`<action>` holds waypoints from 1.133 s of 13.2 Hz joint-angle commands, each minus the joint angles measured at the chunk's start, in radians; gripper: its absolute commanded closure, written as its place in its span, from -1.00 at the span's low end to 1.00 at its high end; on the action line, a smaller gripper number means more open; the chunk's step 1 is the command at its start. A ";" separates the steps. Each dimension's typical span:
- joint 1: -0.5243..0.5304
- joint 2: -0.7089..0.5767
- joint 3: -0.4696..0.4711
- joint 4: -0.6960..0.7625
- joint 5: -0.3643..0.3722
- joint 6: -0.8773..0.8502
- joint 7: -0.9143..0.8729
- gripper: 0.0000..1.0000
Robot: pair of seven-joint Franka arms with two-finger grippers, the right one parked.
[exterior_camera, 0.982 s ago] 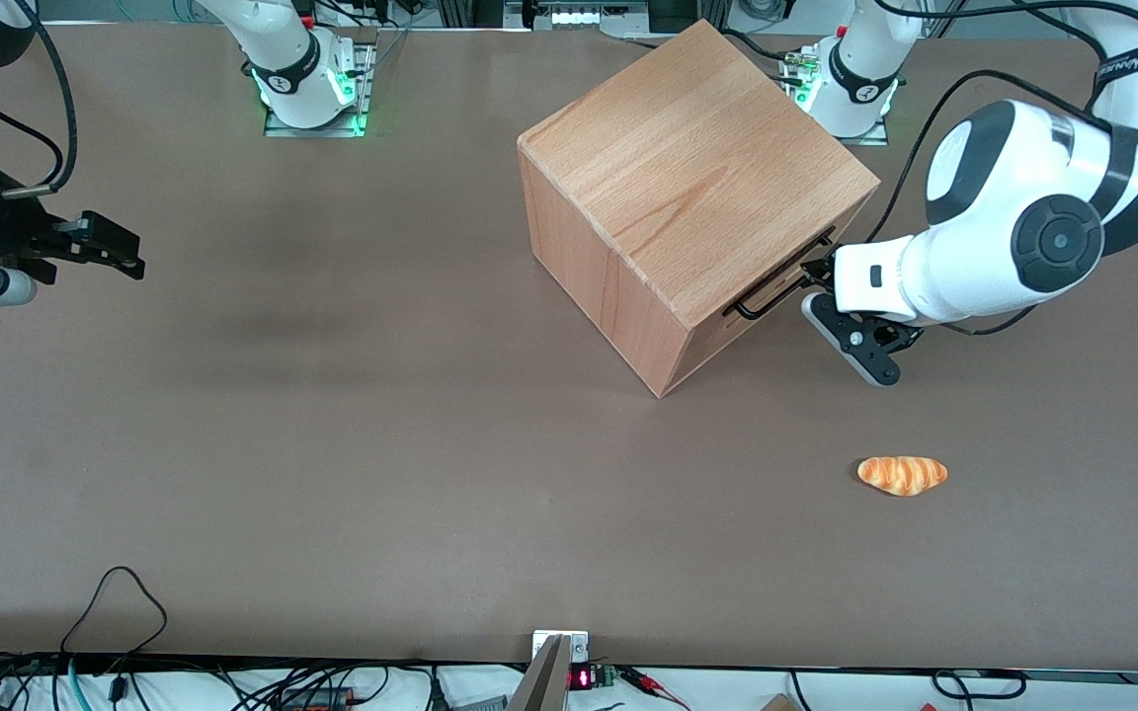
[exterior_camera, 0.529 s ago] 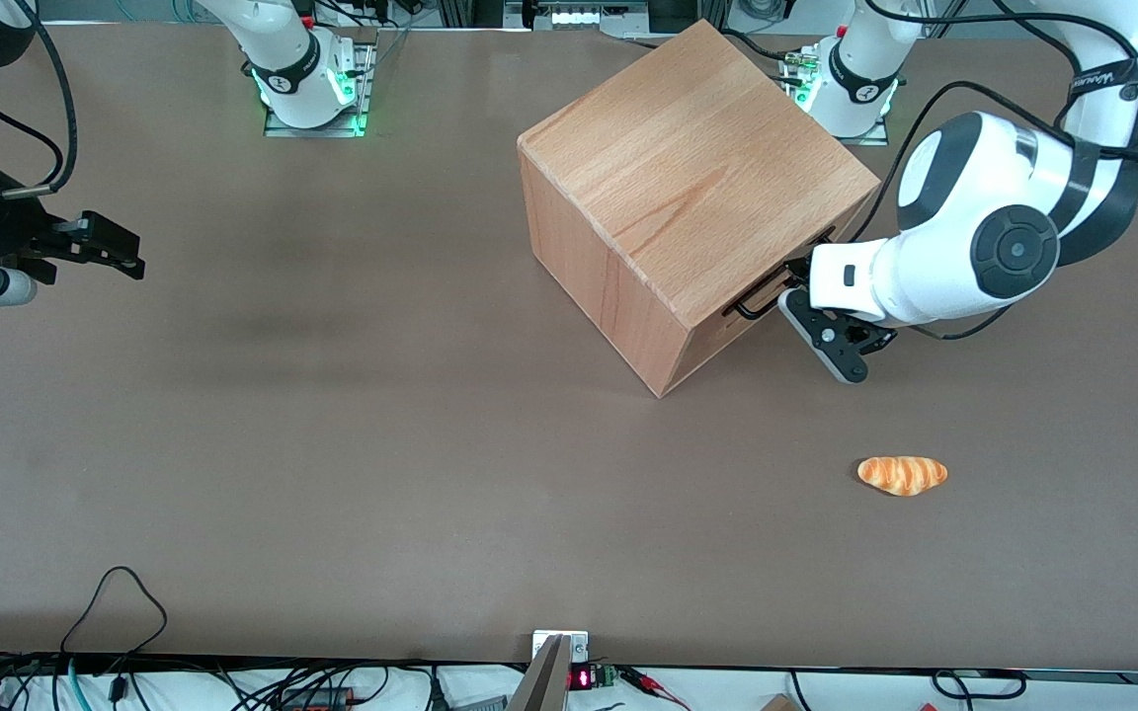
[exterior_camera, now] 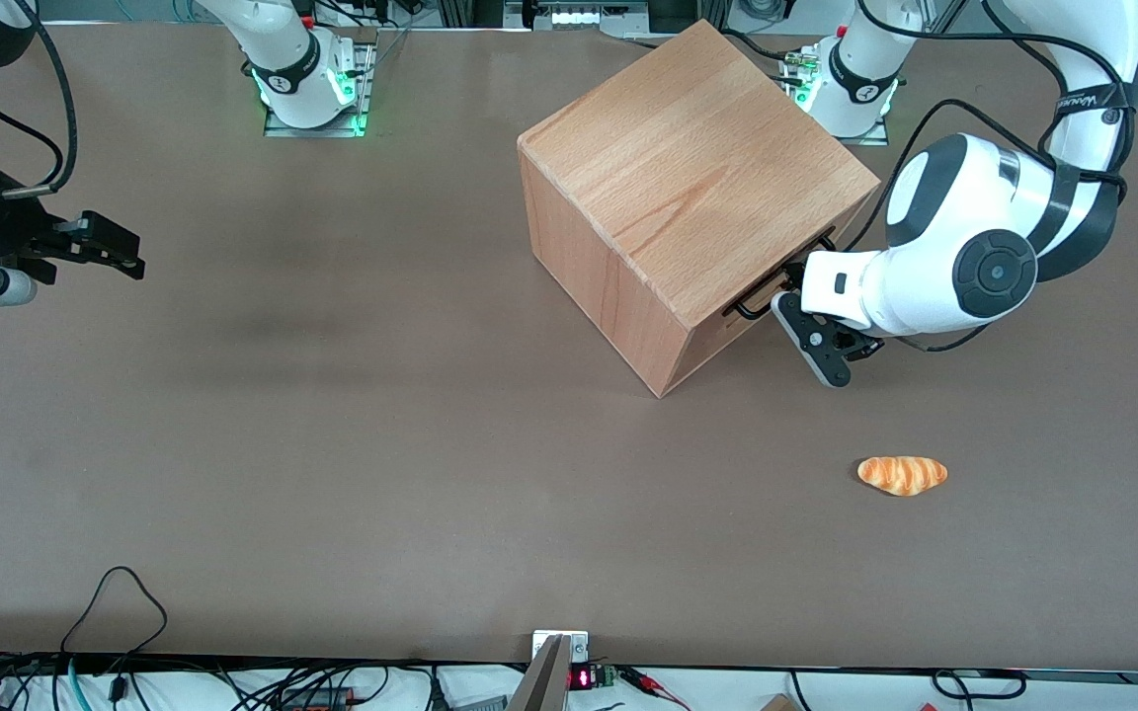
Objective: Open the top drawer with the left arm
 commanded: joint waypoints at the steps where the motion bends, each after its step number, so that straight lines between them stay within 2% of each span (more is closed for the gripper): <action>1: 0.008 0.008 -0.004 -0.007 -0.013 0.011 0.037 -1.00; 15: 0.031 0.045 -0.004 0.009 -0.003 0.030 0.063 -1.00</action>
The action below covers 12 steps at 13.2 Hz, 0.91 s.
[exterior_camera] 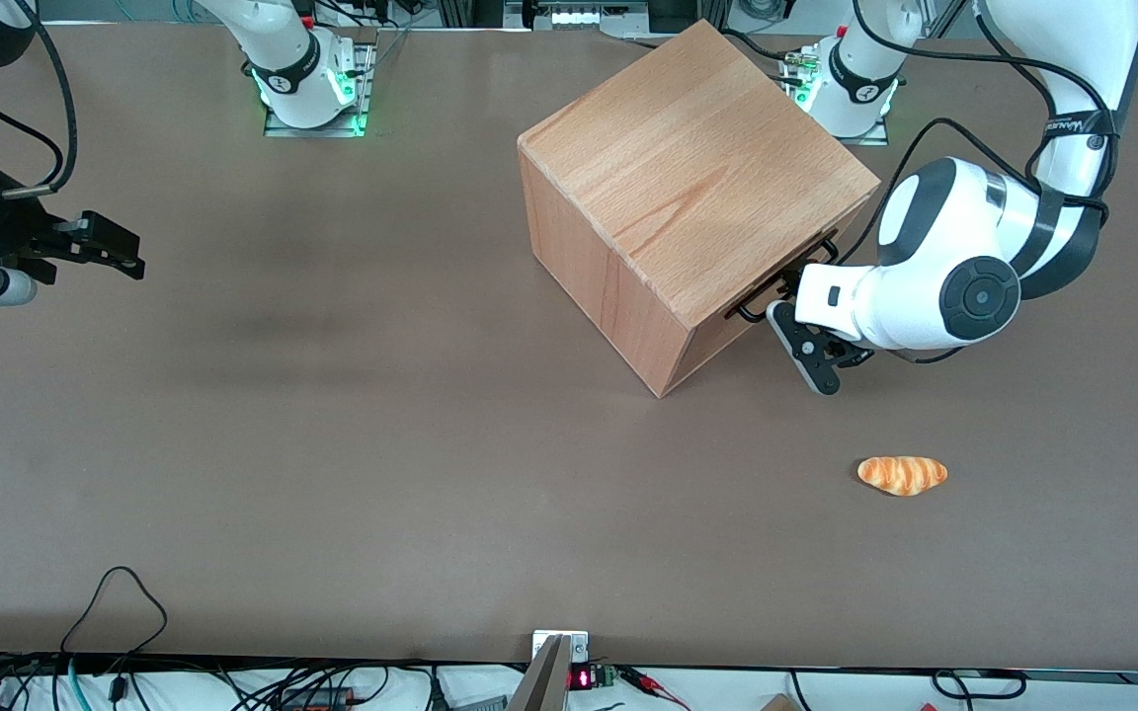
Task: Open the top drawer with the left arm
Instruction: 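Pull the drawer handle outward from the cabinet with the left gripper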
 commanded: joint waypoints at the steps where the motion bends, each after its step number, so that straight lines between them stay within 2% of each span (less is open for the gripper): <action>1: 0.034 0.010 -0.002 0.013 0.000 0.017 0.029 -1.00; 12: 0.094 0.073 0.004 0.090 -0.002 0.014 0.029 -1.00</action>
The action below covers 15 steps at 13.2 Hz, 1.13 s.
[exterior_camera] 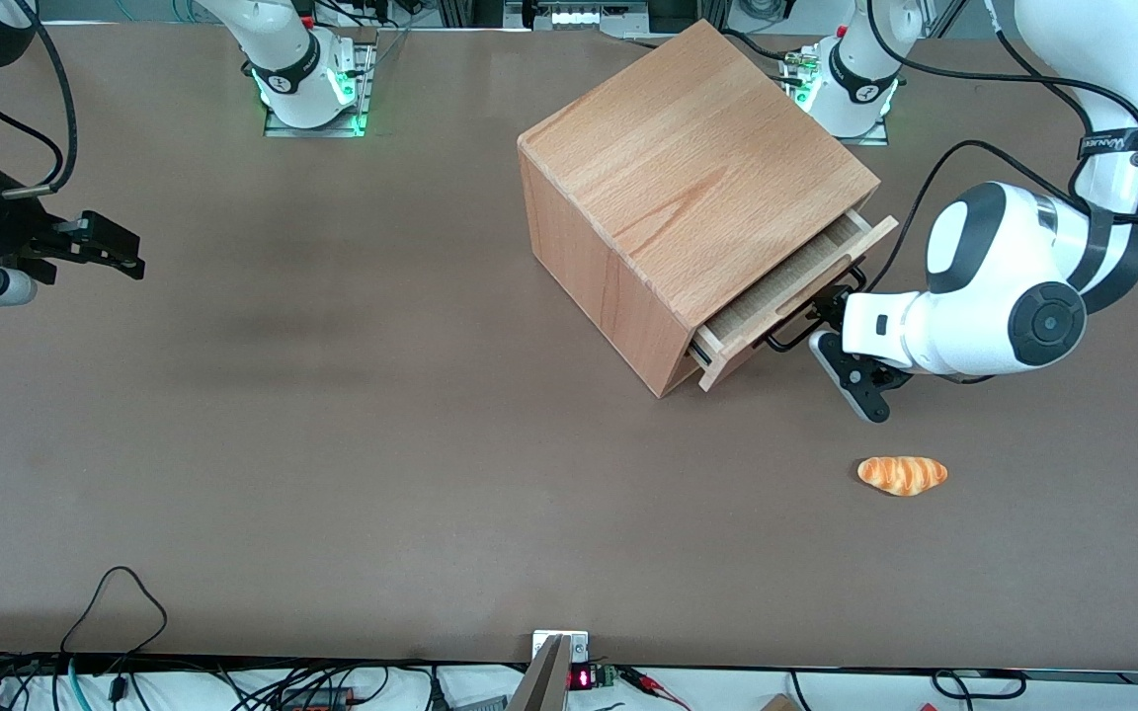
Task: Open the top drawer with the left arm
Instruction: 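Pull the drawer handle outward from the cabinet with the left gripper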
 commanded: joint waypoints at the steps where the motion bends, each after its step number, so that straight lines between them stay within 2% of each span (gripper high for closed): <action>1: 0.023 0.028 0.000 0.041 -0.003 -0.007 0.024 -1.00; 6: 0.051 0.039 0.000 0.044 0.000 -0.007 0.026 -1.00; 10: 0.054 0.083 0.000 0.128 0.008 -0.010 0.021 -1.00; 15: 0.054 0.085 0.011 0.130 0.035 -0.007 0.088 -1.00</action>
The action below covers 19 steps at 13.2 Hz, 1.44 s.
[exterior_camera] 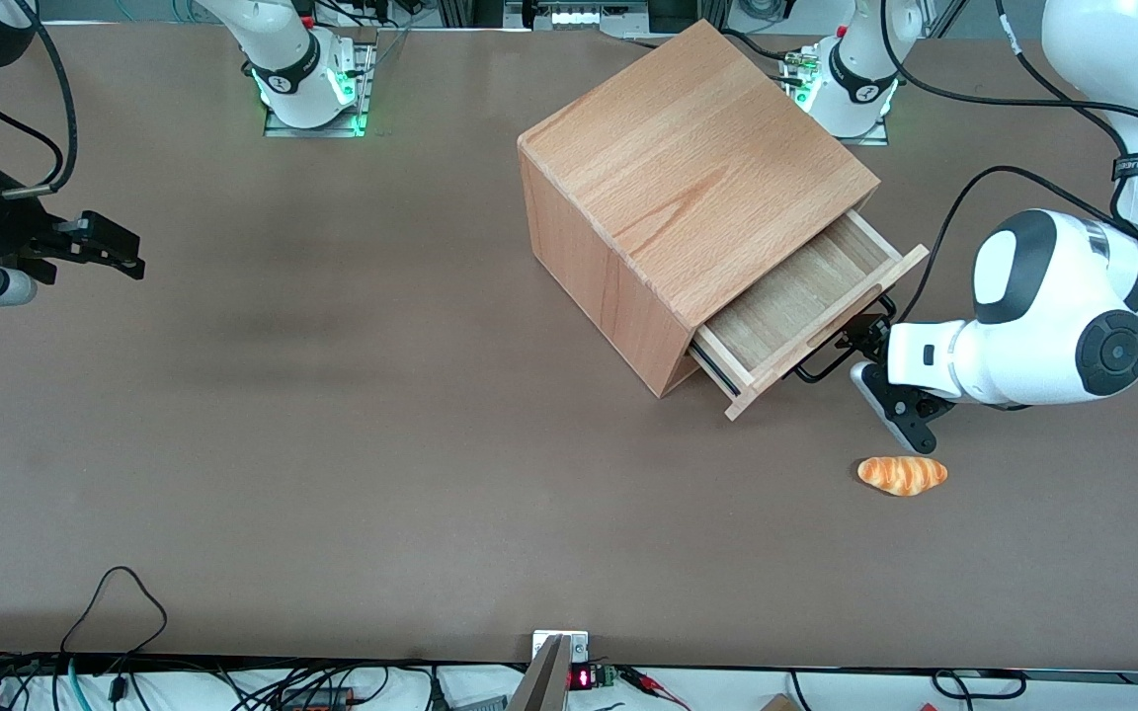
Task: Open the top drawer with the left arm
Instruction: 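Pull the drawer handle outward from the cabinet with the left gripper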
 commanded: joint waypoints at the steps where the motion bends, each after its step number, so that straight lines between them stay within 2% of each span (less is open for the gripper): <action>1: 0.001 0.018 0.015 0.038 0.019 -0.007 0.043 -1.00; 9: 0.006 0.052 0.018 0.104 0.071 -0.007 0.058 -1.00; 19: 0.004 0.109 0.039 0.199 0.088 -0.004 0.058 -1.00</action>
